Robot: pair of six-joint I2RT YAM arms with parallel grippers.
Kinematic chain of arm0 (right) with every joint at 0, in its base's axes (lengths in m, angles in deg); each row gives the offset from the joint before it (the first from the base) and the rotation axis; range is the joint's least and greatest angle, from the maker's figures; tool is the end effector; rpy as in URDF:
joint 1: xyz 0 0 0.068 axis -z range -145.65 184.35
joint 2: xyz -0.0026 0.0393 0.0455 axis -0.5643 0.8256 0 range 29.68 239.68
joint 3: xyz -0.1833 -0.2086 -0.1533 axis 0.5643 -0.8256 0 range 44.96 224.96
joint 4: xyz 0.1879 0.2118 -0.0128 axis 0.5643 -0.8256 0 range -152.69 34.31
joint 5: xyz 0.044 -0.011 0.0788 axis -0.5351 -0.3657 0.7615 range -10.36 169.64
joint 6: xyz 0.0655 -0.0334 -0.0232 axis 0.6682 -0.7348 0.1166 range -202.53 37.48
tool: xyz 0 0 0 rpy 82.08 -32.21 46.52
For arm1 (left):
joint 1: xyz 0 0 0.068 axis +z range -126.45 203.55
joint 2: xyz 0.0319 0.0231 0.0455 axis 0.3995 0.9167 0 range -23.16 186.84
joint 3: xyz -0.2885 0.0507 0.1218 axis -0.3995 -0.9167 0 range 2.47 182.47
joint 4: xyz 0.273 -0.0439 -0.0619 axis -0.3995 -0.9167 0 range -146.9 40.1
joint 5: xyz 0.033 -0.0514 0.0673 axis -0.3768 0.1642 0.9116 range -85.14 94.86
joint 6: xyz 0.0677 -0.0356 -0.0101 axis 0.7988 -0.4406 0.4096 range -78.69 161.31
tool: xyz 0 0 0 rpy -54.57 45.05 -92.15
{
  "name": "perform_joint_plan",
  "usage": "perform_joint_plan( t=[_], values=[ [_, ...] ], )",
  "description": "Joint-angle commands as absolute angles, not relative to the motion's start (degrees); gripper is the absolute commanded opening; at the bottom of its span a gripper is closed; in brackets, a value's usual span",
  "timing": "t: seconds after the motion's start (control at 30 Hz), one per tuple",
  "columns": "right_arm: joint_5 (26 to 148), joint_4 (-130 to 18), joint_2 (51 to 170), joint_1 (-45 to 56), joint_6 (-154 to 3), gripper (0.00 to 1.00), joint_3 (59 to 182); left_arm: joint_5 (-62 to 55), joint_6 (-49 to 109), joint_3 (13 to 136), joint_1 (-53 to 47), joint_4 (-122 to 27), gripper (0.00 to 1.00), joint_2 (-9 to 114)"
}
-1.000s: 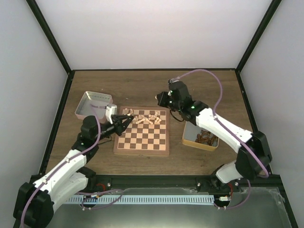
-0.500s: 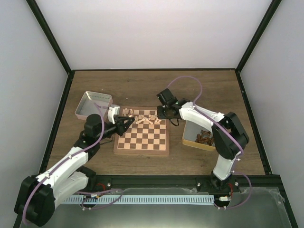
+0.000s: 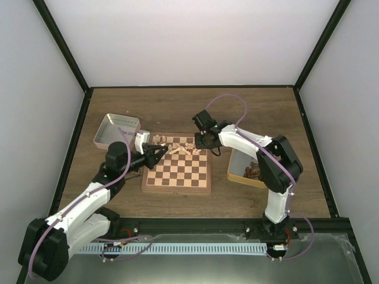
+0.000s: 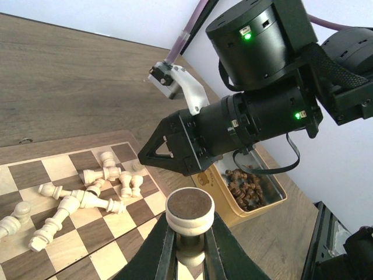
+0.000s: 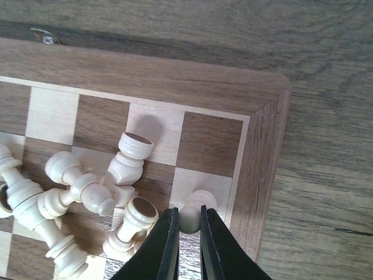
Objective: Set up the chess pieces on the board
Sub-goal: Place the chess piece on the chessboard, then adjust the chess piece.
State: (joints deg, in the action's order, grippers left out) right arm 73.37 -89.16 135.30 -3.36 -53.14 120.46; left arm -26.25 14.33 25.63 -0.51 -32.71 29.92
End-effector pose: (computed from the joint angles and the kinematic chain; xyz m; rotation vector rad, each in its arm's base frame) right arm 0.3426 0.2559 0.2043 -0.1610 2.6848 0.2259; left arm 0.1901 -0.1220 0.2506 0.3659 1.8685 -1.1069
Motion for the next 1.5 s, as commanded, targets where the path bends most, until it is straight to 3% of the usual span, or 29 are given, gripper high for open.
perform_joint_plan(
  t=[0.0, 0.13, 0.6, 0.93, 1.13, 1.47],
  values=[
    [72.5, -90.8, 136.7, -3.4, -53.1, 0.10, 123.2, -26.8, 14.9, 26.9, -0.7, -32.5, 0.04, 30.0],
    [73.0, -91.0, 137.1, -3.4, -53.0, 0.13, 123.3, -26.9, 14.9, 26.9, -0.7, -32.5, 0.04, 30.1],
    [71.8, -92.1, 131.0, -3.4, -51.6, 0.43, 125.5, -29.0, 14.8, 27.5, -0.7, -32.0, 0.04, 30.3],
    [94.6, -86.9, 118.3, -3.4, -58.6, 0.58, 125.0, -30.0, 18.0, 30.6, -4.3, -26.1, 0.05, 36.8],
    [103.4, -87.3, 112.0, -3.4, -60.5, 0.62, 123.9, -25.2, 32.6, 37.5, -12.0, -32.9, 0.06, 43.1],
    [103.8, -91.9, 103.9, -3.4, -61.8, 0.60, 118.4, -20.8, 56.9, 46.6, -16.3, -40.3, 0.09, 48.5]
  ],
)
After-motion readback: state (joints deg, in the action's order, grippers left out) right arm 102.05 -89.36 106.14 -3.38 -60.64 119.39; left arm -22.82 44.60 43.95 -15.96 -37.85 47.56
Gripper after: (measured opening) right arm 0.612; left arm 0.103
